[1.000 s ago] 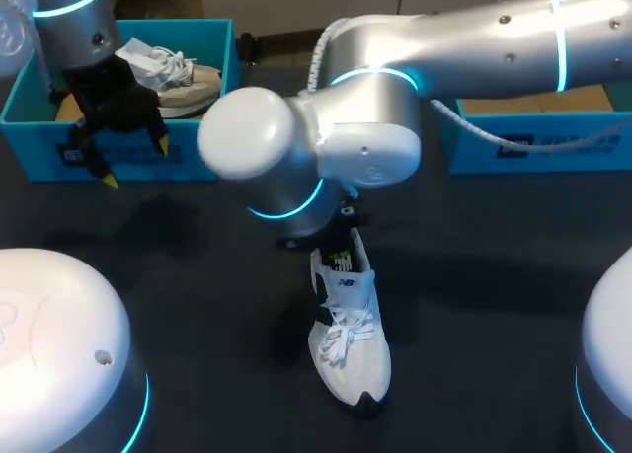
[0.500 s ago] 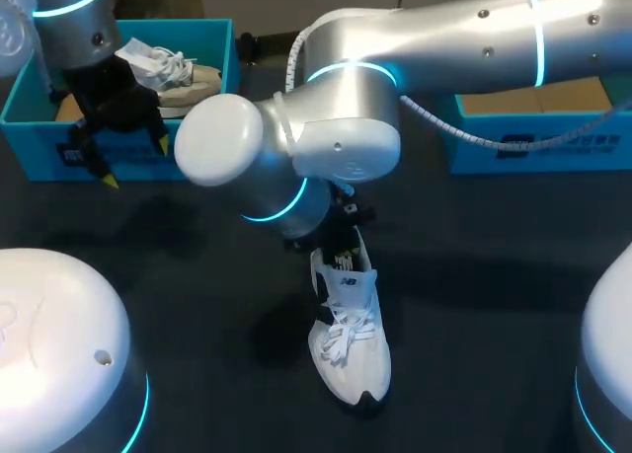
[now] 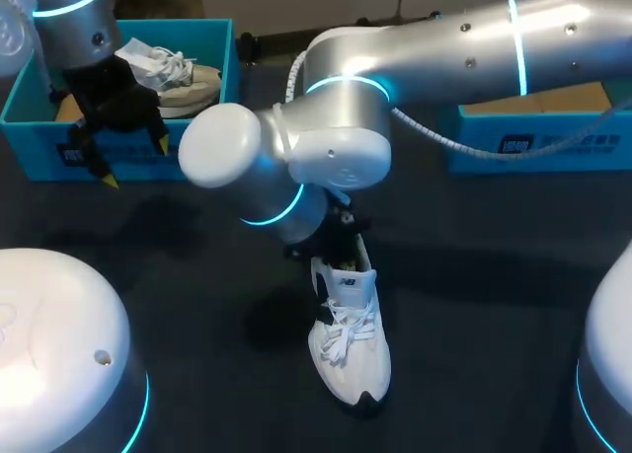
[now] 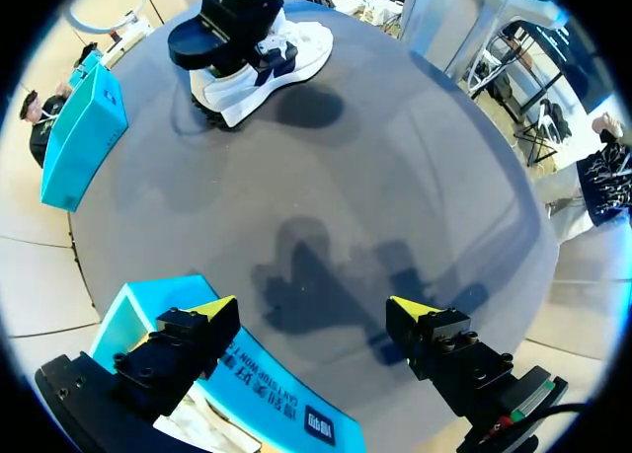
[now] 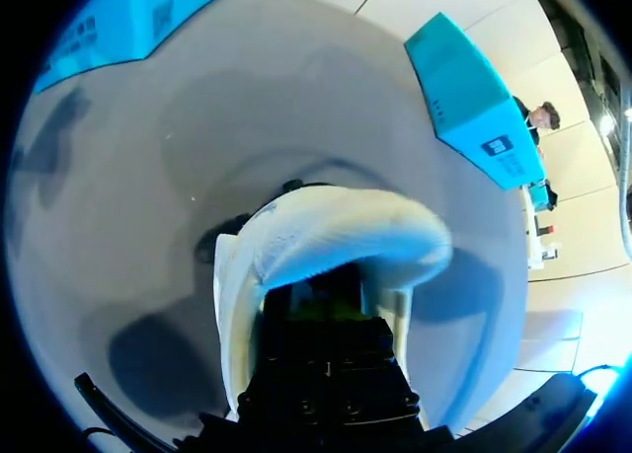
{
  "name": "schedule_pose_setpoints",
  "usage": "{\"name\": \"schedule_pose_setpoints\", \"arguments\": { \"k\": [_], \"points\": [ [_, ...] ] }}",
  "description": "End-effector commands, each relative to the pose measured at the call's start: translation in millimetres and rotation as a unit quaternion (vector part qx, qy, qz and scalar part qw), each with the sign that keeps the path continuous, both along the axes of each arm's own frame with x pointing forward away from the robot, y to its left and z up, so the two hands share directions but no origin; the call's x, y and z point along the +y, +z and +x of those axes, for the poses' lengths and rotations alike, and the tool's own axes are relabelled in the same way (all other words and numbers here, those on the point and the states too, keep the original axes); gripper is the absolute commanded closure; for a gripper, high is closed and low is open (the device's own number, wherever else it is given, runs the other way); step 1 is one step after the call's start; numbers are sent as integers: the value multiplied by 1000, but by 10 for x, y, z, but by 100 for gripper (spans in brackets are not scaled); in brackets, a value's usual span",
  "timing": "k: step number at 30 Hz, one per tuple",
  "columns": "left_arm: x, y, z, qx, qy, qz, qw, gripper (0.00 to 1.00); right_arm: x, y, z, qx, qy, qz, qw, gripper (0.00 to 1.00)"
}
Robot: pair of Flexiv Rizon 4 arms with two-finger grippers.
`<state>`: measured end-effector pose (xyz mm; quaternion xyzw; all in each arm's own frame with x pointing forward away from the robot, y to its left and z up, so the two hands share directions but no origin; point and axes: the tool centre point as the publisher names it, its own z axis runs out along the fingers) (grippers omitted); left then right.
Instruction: Take the shoe out of the shoebox, open the shoe tongue, remove and reinsert the insole, then place the shoe into the shoebox
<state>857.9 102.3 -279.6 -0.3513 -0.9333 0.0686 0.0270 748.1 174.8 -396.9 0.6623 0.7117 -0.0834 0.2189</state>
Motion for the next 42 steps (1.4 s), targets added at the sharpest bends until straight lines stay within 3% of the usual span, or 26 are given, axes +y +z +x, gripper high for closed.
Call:
{"name": "schedule_pose_setpoints", "arguments": {
  "k": [1,8,12,24,32,42],
  "points": [
    [4,4,-1,0,-1,2,1000,0,13,-19,-41,-5,2,4,1000,100],
    [4,4,-1,0,-1,2,1000,0,63,263,-122,-32,13,-15,999,100],
    [4,4,-1,0,-1,2,1000,0,38,310,-124,-35,14,-23,999,100],
    [4,4,-1,0,-1,2,1000,0,-88,51,43,-27,8,-36,999,100],
    [4,4,-1,0,-1,2,1000,0,-16,-139,51,-10,11,-6,1000,100],
    [4,4,-1,0,-1,2,1000,0,3,336,0,-48,23,-25,998,100]
  ]
}}
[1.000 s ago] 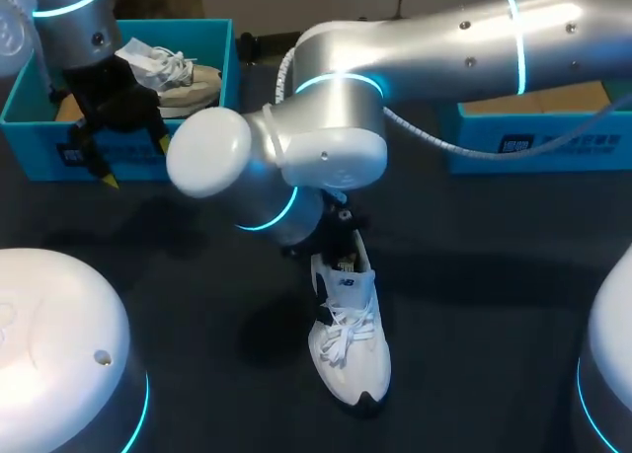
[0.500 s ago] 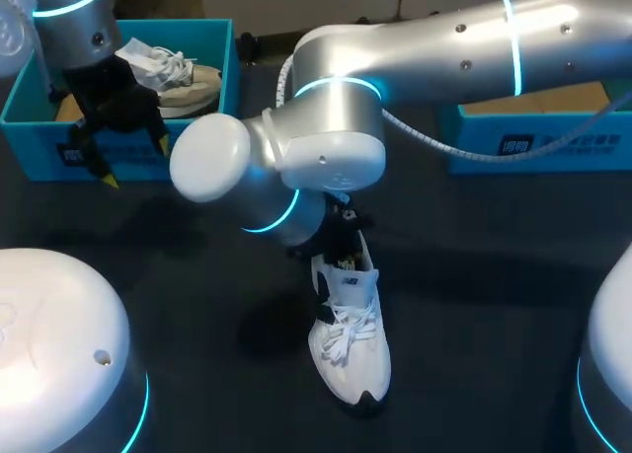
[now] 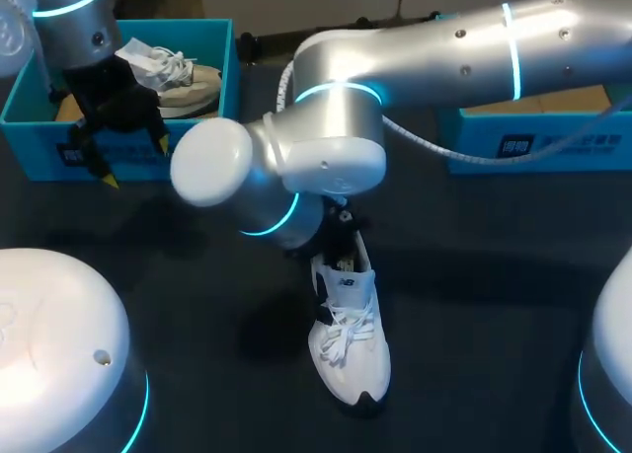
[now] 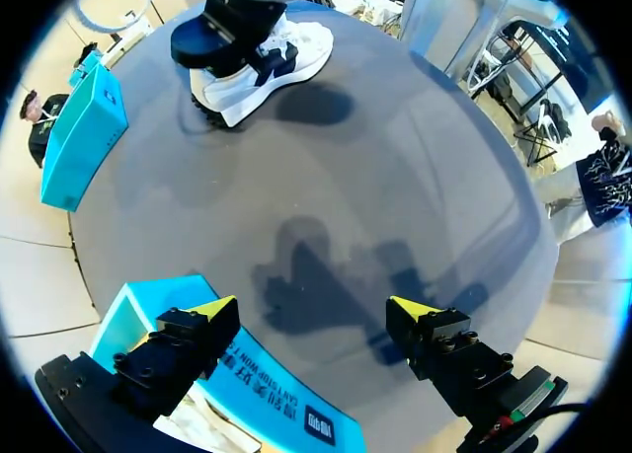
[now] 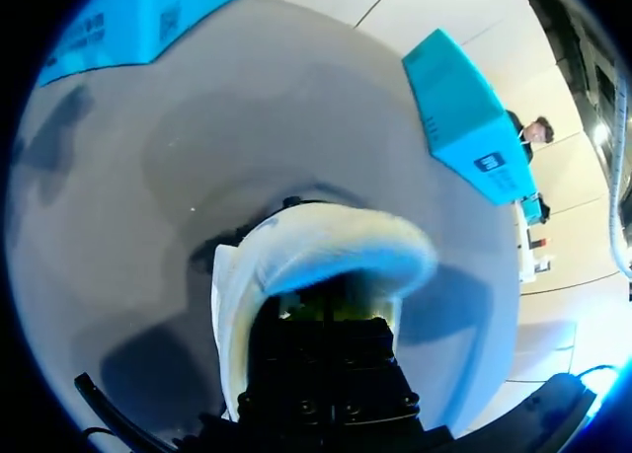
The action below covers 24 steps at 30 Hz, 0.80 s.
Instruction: Take the shoe out of the shoebox, open the shoe tongue, remove and reinsert the insole, then place the shoe into the shoebox
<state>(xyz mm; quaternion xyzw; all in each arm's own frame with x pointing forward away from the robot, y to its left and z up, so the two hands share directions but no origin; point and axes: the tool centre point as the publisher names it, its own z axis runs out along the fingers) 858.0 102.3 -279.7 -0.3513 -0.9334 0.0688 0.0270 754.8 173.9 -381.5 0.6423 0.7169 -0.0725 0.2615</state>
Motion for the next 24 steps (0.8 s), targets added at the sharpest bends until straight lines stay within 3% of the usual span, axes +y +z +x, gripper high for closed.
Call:
{"name": "schedule_pose_setpoints", "arguments": {
  "k": [1,8,13,21,24],
  "points": [
    [4,5,-1,0,-1,2,1000,0,5,198,-58,-14,-1,-1,1000,100],
    [4,5,-1,0,-1,2,1000,0,1,188,-15,-6,-4,27,1000,100],
    [4,5,-1,0,-1,2,1000,0,-56,36,51,20,-10,99,995,100],
    [4,5,-1,0,-1,2,1000,0,60,-272,52,65,-18,142,988,100],
    [4,5,-1,0,-1,2,1000,0,93,-278,29,70,-16,152,986,100]
  ]
}}
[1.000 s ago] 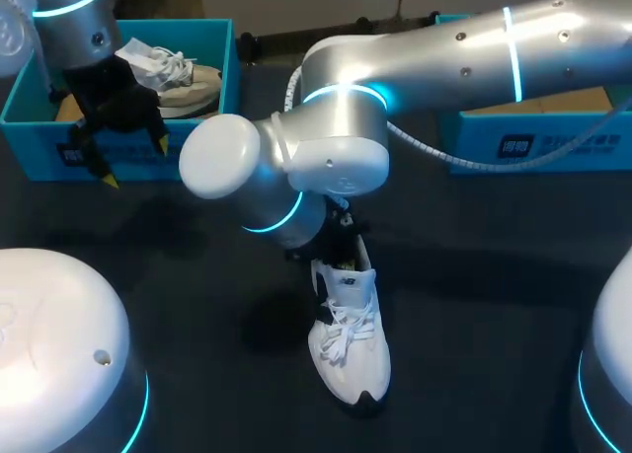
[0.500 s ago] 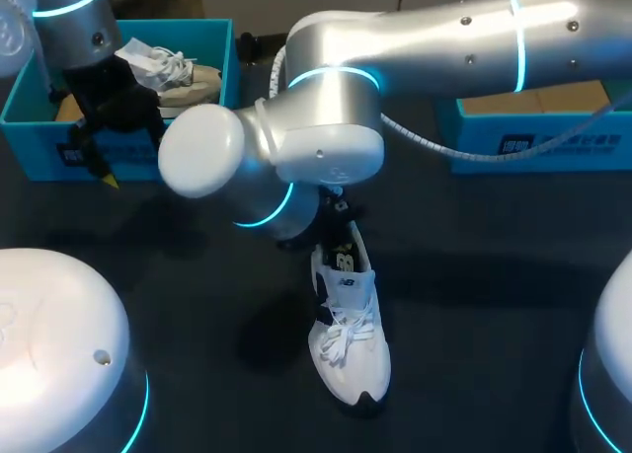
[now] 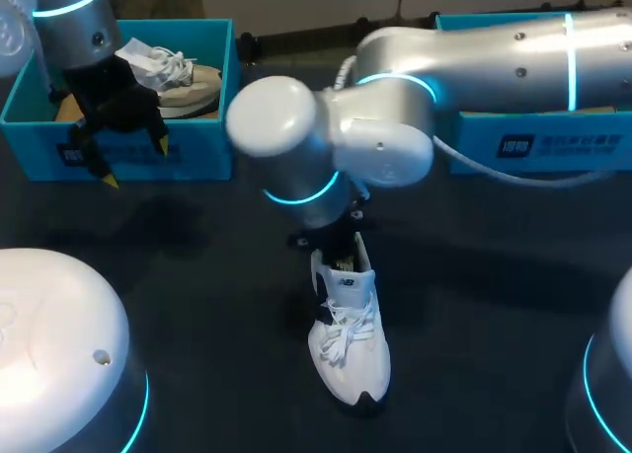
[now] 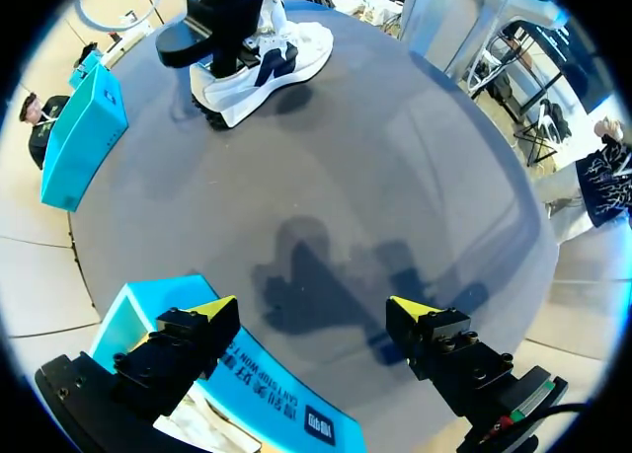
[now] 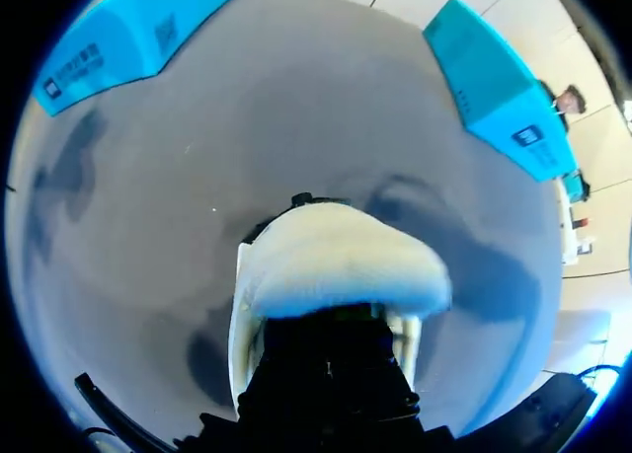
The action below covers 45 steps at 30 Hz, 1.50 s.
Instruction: Take the shoe out of the shoebox, open the shoe tongue, remove and reinsert the insole, then place the shoe into the shoebox
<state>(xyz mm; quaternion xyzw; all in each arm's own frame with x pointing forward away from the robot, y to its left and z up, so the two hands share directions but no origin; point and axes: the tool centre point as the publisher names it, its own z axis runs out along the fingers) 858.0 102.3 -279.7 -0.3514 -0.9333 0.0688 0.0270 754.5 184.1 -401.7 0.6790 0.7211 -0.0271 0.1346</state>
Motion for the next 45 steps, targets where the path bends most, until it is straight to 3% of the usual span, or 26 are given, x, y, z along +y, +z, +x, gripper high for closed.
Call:
{"name": "schedule_pose_setpoints", "arguments": {
  "k": [1,7,10,13,20,26,32,33,38,45],
  "points": [
    [4,5,-2,0,-1,2,1000,0,-4,-32,17,5,3,29,1000,100],
    [4,5,-2,0,-1,2,1000,0,20,283,-76,-21,3,33,999,100],
    [4,5,-2,0,-1,2,1000,0,33,334,-101,-22,4,31,999,100],
    [4,5,-2,0,-1,2,1000,0,32,278,-115,-8,2,33,999,100],
    [4,5,-2,0,-1,2,1000,0,6,-74,-106,41,2,74,996,100],
    [4,5,-2,0,-1,2,1000,0,18,-147,-133,57,-1,84,995,100],
    [4,5,-2,0,-1,2,1000,0,65,32,-217,50,2,80,996,100],
    [4,5,-2,0,-1,2,1000,0,86,161,-252,48,7,83,995,100],
    [4,5,-2,0,-1,2,1000,0,92,374,-318,56,14,89,994,100],
    [4,5,-2,0,-1,2,1000,0,-6,426,-305,81,27,89,992,100]
  ]
}}
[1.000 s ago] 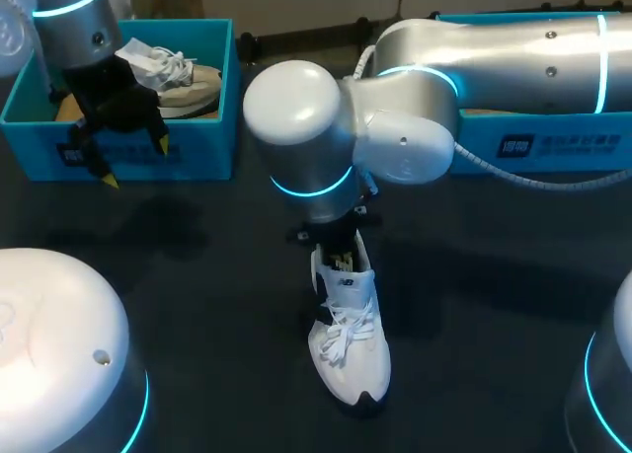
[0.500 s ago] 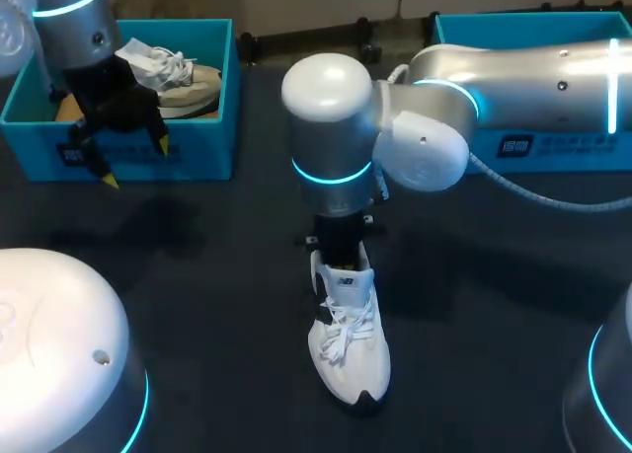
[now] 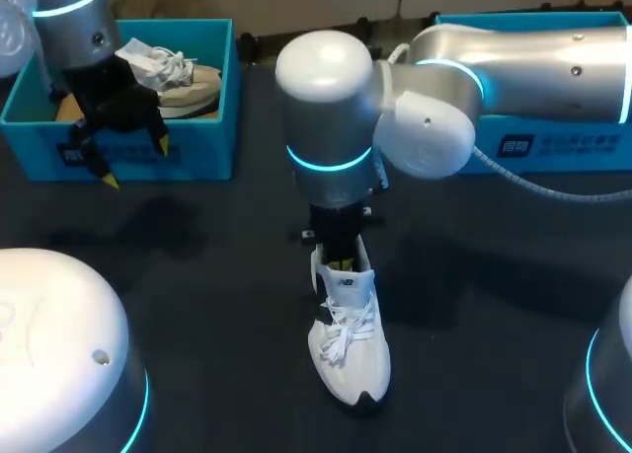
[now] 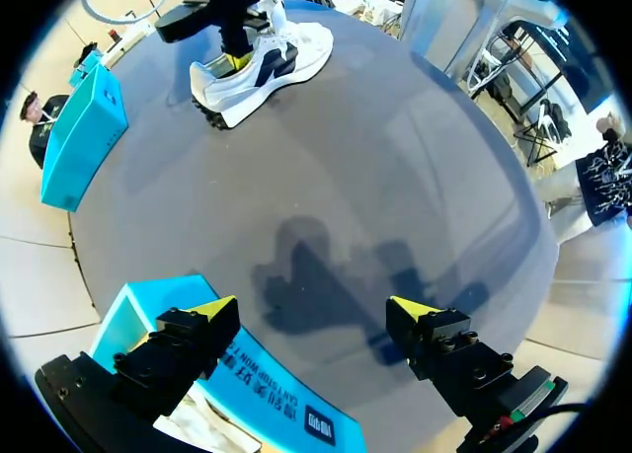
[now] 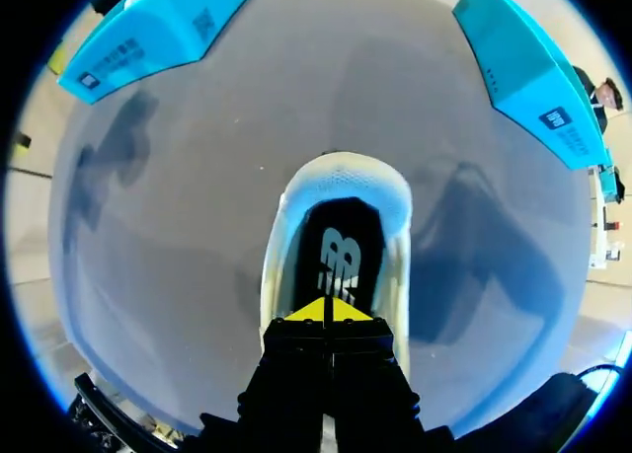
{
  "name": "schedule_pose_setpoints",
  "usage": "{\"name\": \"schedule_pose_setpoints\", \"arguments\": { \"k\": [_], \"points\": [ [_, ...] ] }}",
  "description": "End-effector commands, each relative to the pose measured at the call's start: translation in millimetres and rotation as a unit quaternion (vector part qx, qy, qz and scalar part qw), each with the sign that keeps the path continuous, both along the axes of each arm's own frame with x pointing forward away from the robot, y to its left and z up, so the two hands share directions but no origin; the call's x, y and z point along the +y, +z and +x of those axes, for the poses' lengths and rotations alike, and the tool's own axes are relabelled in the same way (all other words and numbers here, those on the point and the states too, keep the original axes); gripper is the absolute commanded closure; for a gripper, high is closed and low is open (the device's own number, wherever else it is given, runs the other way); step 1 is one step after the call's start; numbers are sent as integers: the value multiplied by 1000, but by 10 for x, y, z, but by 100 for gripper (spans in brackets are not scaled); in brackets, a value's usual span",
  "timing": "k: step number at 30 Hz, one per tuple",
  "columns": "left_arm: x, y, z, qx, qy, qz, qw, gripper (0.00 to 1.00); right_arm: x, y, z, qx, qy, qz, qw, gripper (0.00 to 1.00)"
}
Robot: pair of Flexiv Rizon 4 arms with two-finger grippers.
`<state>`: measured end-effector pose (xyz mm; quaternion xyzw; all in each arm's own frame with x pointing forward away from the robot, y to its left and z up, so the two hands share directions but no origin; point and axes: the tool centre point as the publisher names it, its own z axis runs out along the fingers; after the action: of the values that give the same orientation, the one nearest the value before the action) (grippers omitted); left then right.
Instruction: Take the shoe out of the shoebox, open the shoe tongue, remove and reinsert the insole, then place the shoe into the shoebox
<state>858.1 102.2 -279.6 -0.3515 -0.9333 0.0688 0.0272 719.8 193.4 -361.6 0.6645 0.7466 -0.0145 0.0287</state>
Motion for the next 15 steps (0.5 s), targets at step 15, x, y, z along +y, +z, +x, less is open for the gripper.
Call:
{"name": "schedule_pose_setpoints", "arguments": {
  "k": [15],
  "points": [
    [5,3,-2,0,0,2,1000,0,-173,-16,-144,57,6,55,997,69]
  ]
}}
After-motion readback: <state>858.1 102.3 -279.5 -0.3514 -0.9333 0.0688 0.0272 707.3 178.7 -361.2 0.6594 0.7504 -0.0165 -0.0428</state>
